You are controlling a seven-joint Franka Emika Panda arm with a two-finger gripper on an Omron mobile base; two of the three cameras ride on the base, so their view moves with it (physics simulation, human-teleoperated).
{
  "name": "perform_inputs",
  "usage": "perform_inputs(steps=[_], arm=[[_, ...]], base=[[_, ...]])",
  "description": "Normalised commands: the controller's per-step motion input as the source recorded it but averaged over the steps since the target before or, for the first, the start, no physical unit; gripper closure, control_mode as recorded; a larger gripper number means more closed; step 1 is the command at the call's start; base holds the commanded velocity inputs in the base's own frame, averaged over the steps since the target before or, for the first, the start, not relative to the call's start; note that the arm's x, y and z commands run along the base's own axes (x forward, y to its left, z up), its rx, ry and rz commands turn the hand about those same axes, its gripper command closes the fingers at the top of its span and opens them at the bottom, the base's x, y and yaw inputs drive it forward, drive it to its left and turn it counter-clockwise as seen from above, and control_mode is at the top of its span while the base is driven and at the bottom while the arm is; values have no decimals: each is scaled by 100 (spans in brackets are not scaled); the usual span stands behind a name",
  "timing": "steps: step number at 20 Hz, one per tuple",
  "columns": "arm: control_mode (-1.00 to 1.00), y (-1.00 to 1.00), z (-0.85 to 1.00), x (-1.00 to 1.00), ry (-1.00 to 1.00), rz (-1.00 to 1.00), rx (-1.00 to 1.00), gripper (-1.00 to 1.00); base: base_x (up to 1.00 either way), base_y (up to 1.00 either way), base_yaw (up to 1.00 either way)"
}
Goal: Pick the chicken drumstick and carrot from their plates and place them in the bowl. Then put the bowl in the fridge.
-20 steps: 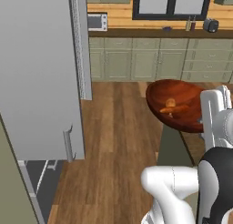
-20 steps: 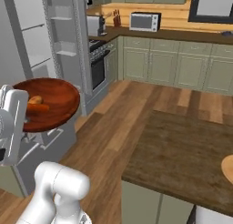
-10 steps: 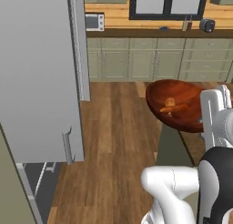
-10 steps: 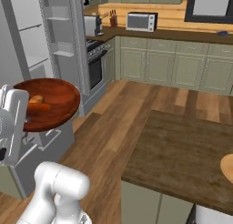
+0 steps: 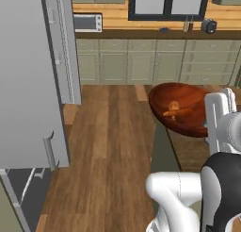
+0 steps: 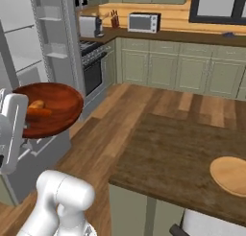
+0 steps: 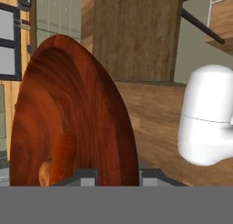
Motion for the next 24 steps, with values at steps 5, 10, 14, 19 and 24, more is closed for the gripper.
perform_inputs(steps=[5,10,14,19,24], arm=[[100,0,0,0,0,0,0,100],[100,0,0,0,0,0,0,100],[100,0,0,0,0,0,0,100],[100,0,0,0,0,0,0,100],[100,0,0,0,0,0,0,100]], base=[[46,-16,-2],[90,90,0],[0,100,0],[28,73,0],[53,-42,8]])
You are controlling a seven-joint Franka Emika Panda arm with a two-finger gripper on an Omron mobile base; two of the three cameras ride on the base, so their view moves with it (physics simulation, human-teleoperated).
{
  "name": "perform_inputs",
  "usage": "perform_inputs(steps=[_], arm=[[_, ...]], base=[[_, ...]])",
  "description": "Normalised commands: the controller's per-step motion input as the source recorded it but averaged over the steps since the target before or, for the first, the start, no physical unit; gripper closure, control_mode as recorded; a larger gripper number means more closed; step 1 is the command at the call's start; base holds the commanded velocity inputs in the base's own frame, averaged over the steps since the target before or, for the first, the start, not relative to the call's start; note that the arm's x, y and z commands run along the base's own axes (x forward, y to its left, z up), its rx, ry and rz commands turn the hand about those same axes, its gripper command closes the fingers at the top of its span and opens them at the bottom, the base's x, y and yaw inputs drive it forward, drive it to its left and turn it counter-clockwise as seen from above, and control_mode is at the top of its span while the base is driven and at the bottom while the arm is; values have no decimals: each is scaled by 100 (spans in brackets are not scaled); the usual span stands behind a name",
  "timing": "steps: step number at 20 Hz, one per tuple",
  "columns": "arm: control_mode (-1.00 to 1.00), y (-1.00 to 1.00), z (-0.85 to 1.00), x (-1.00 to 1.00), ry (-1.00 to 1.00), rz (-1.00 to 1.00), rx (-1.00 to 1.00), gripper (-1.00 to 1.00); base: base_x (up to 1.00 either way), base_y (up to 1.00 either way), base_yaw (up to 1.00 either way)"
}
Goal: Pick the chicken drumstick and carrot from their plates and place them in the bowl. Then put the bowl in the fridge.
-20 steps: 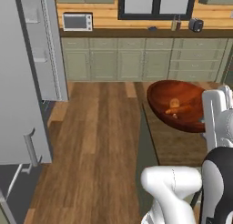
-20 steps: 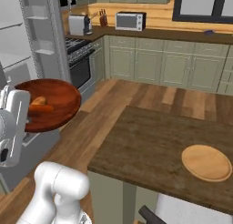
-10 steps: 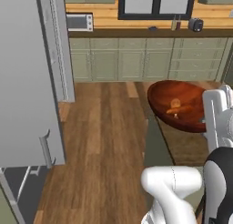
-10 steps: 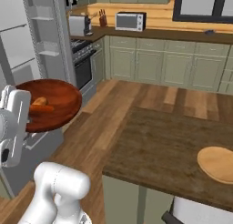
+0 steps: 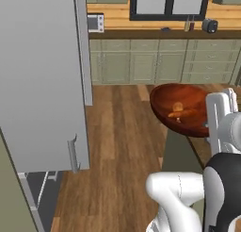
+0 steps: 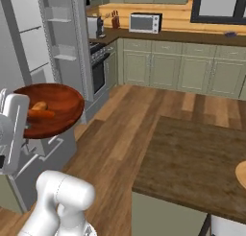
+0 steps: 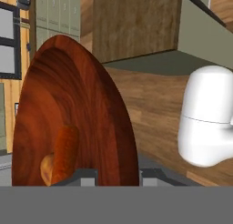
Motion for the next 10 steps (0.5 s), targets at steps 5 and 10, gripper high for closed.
perform_inputs(steps=[5,10], arm=[[100,0,0,0,0,0,0,100],[100,0,0,0,0,0,0,100]], base=[[100,-4,2],[93,92,-8]])
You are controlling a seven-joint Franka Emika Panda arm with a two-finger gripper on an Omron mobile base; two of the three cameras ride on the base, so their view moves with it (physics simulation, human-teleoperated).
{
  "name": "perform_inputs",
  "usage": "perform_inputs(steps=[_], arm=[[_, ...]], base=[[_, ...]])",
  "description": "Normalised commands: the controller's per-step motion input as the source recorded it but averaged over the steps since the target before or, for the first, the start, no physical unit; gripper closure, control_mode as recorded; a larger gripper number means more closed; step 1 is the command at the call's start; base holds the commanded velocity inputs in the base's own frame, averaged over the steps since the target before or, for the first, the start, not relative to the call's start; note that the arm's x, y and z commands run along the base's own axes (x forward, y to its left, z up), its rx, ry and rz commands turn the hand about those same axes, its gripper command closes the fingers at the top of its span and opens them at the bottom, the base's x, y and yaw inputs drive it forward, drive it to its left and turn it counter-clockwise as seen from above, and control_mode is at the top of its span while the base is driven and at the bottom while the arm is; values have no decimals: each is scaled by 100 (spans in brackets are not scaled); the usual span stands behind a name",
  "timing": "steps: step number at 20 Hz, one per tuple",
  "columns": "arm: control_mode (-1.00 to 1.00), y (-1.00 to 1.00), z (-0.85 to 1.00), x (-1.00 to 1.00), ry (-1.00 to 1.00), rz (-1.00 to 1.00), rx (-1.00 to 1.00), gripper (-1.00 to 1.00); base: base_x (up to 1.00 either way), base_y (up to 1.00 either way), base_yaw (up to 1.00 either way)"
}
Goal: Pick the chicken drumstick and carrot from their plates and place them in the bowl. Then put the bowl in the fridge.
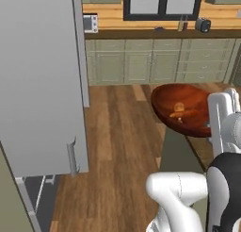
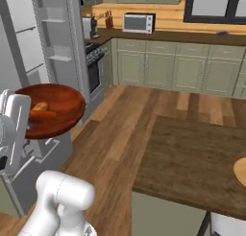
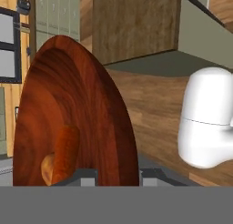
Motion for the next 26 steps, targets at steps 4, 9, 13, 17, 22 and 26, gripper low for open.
perform_inputs(steps=[4,9,13,17,22,26], arm=[[100,0,0,0,0,0,0,100],[100,0,0,0,0,0,0,100],[100,0,0,0,0,0,0,100],[100,0,0,0,0,0,0,100],[100,0,0,0,0,0,0,100],[100,0,0,0,0,0,0,100]], base=[[32,100,-20],[62,49,-24],[100,-91,0],[67,-89,0],[95,-2,5],[100,0,17]])
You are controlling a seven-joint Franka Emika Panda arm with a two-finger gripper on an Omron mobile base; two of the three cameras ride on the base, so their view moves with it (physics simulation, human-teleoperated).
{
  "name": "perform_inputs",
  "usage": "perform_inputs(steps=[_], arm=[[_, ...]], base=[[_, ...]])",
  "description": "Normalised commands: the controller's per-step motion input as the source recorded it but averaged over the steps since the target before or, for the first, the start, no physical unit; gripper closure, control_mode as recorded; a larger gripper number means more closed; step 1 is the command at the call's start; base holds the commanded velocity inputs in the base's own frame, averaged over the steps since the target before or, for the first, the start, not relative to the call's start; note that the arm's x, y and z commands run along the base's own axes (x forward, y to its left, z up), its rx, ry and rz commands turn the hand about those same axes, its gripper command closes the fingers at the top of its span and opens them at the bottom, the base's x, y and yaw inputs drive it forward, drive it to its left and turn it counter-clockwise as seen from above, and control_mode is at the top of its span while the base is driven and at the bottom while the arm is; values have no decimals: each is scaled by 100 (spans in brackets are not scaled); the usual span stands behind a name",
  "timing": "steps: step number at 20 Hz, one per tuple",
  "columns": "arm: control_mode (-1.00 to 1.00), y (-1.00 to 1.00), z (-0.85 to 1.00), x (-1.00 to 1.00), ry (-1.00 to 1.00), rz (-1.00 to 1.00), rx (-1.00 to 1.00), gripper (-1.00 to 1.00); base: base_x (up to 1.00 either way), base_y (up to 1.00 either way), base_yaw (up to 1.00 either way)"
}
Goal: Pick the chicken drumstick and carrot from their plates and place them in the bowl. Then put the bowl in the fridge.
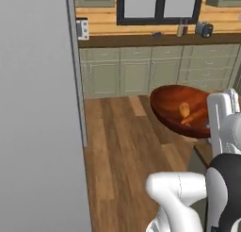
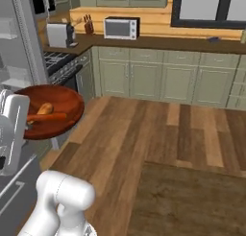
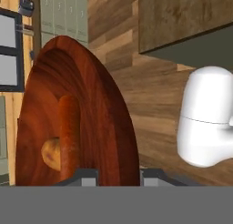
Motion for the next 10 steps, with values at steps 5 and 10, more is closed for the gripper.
perform_inputs(steps=[5,10], arm=[[100,0,0,0,0,0,0,100],[100,0,0,0,0,0,0,100]], base=[[64,23,33],[56,9,55]])
